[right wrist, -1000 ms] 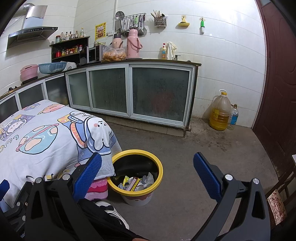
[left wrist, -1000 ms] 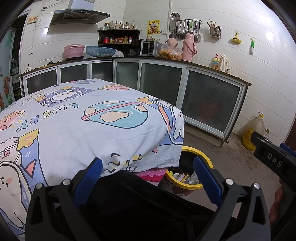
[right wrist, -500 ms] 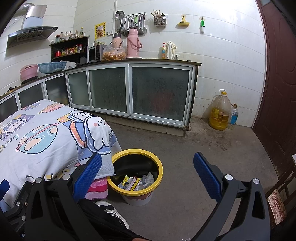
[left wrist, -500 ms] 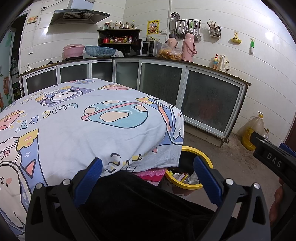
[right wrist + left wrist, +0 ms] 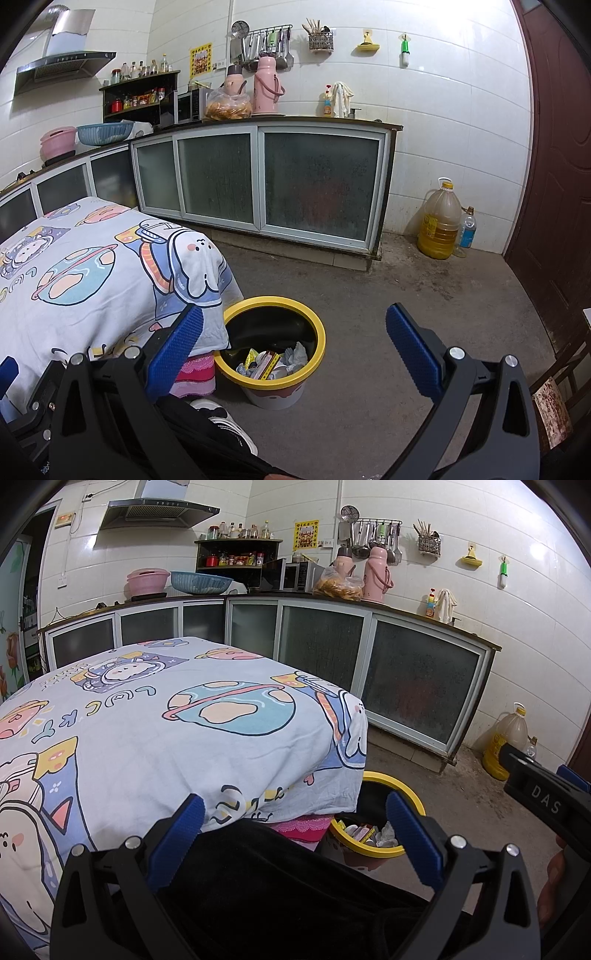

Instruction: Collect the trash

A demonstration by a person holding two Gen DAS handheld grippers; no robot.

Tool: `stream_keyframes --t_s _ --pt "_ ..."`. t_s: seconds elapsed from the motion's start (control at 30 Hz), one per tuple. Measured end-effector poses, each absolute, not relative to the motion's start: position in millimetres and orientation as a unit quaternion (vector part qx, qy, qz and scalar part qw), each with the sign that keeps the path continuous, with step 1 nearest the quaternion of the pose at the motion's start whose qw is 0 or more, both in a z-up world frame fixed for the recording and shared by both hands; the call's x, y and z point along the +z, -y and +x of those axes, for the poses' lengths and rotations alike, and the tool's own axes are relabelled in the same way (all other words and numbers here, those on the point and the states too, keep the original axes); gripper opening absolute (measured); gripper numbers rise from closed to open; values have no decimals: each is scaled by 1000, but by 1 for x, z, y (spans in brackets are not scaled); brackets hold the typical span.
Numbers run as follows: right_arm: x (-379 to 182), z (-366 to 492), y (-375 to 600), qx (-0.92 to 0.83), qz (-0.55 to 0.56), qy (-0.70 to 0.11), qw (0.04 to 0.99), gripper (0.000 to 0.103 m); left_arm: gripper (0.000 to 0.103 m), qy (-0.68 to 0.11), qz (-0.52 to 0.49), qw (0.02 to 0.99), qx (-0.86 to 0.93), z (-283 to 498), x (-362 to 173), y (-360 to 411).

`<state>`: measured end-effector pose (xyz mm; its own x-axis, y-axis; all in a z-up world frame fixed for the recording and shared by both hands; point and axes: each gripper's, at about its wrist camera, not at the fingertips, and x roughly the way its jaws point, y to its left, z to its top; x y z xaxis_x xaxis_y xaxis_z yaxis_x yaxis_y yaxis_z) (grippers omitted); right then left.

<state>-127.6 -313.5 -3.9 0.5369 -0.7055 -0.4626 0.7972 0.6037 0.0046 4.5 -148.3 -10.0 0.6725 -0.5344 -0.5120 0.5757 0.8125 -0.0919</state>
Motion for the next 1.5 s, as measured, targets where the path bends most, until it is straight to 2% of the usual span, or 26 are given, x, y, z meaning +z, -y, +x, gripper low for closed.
stream_keyframes --t_s 1.5 --pt "-3 -127 315 -431 108 -215 870 95 95 -269 39 913 -303 6 -11 147"
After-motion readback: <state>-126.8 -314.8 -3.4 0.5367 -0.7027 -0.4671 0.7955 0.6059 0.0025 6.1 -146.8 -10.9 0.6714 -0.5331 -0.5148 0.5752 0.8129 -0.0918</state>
